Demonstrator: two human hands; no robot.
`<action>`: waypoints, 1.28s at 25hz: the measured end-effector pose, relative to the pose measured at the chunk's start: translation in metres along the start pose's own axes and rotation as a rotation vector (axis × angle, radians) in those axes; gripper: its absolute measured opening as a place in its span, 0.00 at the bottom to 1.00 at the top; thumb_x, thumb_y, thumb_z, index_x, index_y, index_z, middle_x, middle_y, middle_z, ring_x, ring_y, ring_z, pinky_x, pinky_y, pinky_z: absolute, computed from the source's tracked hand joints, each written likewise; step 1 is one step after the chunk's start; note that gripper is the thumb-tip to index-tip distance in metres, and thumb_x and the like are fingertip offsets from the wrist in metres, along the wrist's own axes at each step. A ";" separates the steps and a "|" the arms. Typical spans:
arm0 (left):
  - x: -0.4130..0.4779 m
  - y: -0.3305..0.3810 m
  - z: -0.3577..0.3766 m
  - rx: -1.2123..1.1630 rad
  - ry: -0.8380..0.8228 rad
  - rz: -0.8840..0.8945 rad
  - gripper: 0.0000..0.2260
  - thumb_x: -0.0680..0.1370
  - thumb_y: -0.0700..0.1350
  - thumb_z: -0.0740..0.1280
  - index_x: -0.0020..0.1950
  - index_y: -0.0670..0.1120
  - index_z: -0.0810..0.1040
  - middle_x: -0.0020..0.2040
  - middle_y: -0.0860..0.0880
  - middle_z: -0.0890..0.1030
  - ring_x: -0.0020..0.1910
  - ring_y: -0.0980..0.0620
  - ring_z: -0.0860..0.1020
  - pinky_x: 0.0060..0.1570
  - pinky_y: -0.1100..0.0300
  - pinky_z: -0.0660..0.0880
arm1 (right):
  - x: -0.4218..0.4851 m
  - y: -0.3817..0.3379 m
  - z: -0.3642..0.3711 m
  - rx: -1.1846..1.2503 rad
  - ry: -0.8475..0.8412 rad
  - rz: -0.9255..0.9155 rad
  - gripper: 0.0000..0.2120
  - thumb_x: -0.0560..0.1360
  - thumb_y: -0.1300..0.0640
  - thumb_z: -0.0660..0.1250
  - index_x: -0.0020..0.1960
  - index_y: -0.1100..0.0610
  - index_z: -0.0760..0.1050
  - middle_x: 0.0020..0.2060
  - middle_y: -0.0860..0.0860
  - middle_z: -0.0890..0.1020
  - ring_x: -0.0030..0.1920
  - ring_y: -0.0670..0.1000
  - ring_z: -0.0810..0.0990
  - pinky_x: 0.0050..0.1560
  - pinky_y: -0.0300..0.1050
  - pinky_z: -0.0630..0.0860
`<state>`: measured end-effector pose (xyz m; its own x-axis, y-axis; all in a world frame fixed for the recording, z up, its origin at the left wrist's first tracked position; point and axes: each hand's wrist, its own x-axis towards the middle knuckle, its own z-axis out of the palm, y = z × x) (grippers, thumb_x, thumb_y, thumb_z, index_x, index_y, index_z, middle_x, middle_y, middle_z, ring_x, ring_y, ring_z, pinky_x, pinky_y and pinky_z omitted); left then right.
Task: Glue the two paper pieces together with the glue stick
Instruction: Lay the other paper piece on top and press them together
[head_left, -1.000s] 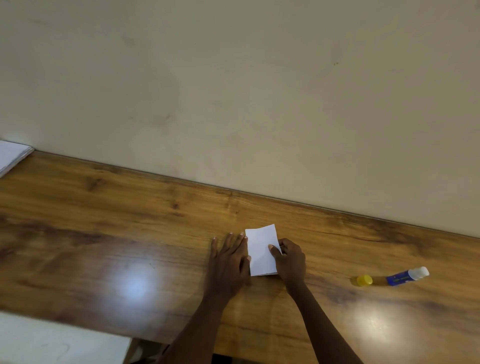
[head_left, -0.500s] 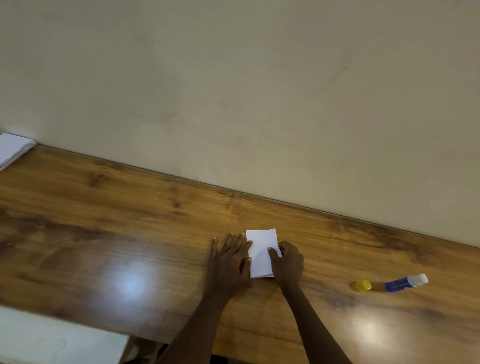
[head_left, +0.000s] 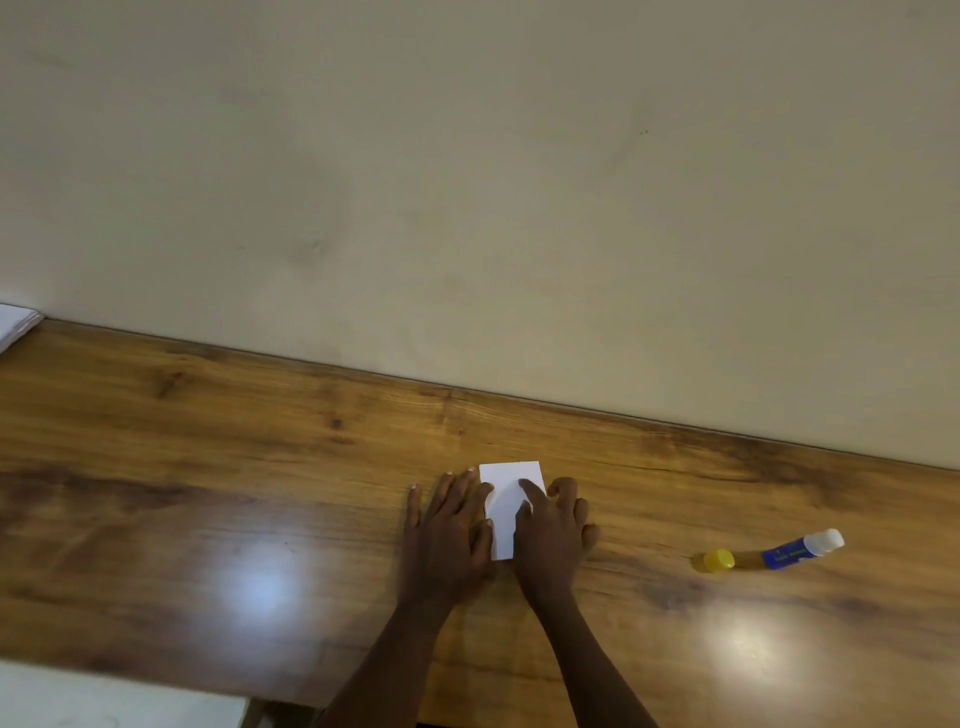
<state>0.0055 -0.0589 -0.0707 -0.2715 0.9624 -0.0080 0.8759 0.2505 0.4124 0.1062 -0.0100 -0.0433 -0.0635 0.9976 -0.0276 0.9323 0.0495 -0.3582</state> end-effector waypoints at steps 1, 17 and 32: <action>0.000 0.000 0.000 0.005 -0.003 0.000 0.23 0.77 0.55 0.49 0.72 0.55 0.55 0.76 0.53 0.53 0.75 0.52 0.47 0.72 0.48 0.37 | -0.001 0.000 0.001 -0.047 -0.007 -0.018 0.18 0.76 0.59 0.57 0.65 0.49 0.65 0.64 0.54 0.67 0.60 0.55 0.65 0.57 0.53 0.62; -0.001 0.003 -0.003 0.001 0.022 0.002 0.22 0.77 0.53 0.53 0.71 0.54 0.59 0.76 0.52 0.56 0.75 0.52 0.48 0.72 0.47 0.38 | 0.022 0.025 -0.013 -0.094 -0.162 -0.139 0.24 0.75 0.47 0.55 0.69 0.47 0.56 0.65 0.55 0.60 0.63 0.56 0.60 0.62 0.55 0.58; 0.001 0.000 0.001 0.009 0.006 0.019 0.22 0.78 0.53 0.52 0.72 0.55 0.56 0.76 0.53 0.55 0.75 0.52 0.48 0.71 0.48 0.36 | -0.063 0.023 -0.024 -0.293 -0.122 -0.354 0.22 0.53 0.40 0.71 0.47 0.42 0.78 0.49 0.48 0.83 0.44 0.49 0.83 0.34 0.48 0.79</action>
<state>0.0057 -0.0583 -0.0718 -0.2568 0.9665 0.0054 0.8846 0.2328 0.4040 0.1407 -0.0707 -0.0274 -0.4207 0.9048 -0.0668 0.9057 0.4147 -0.0876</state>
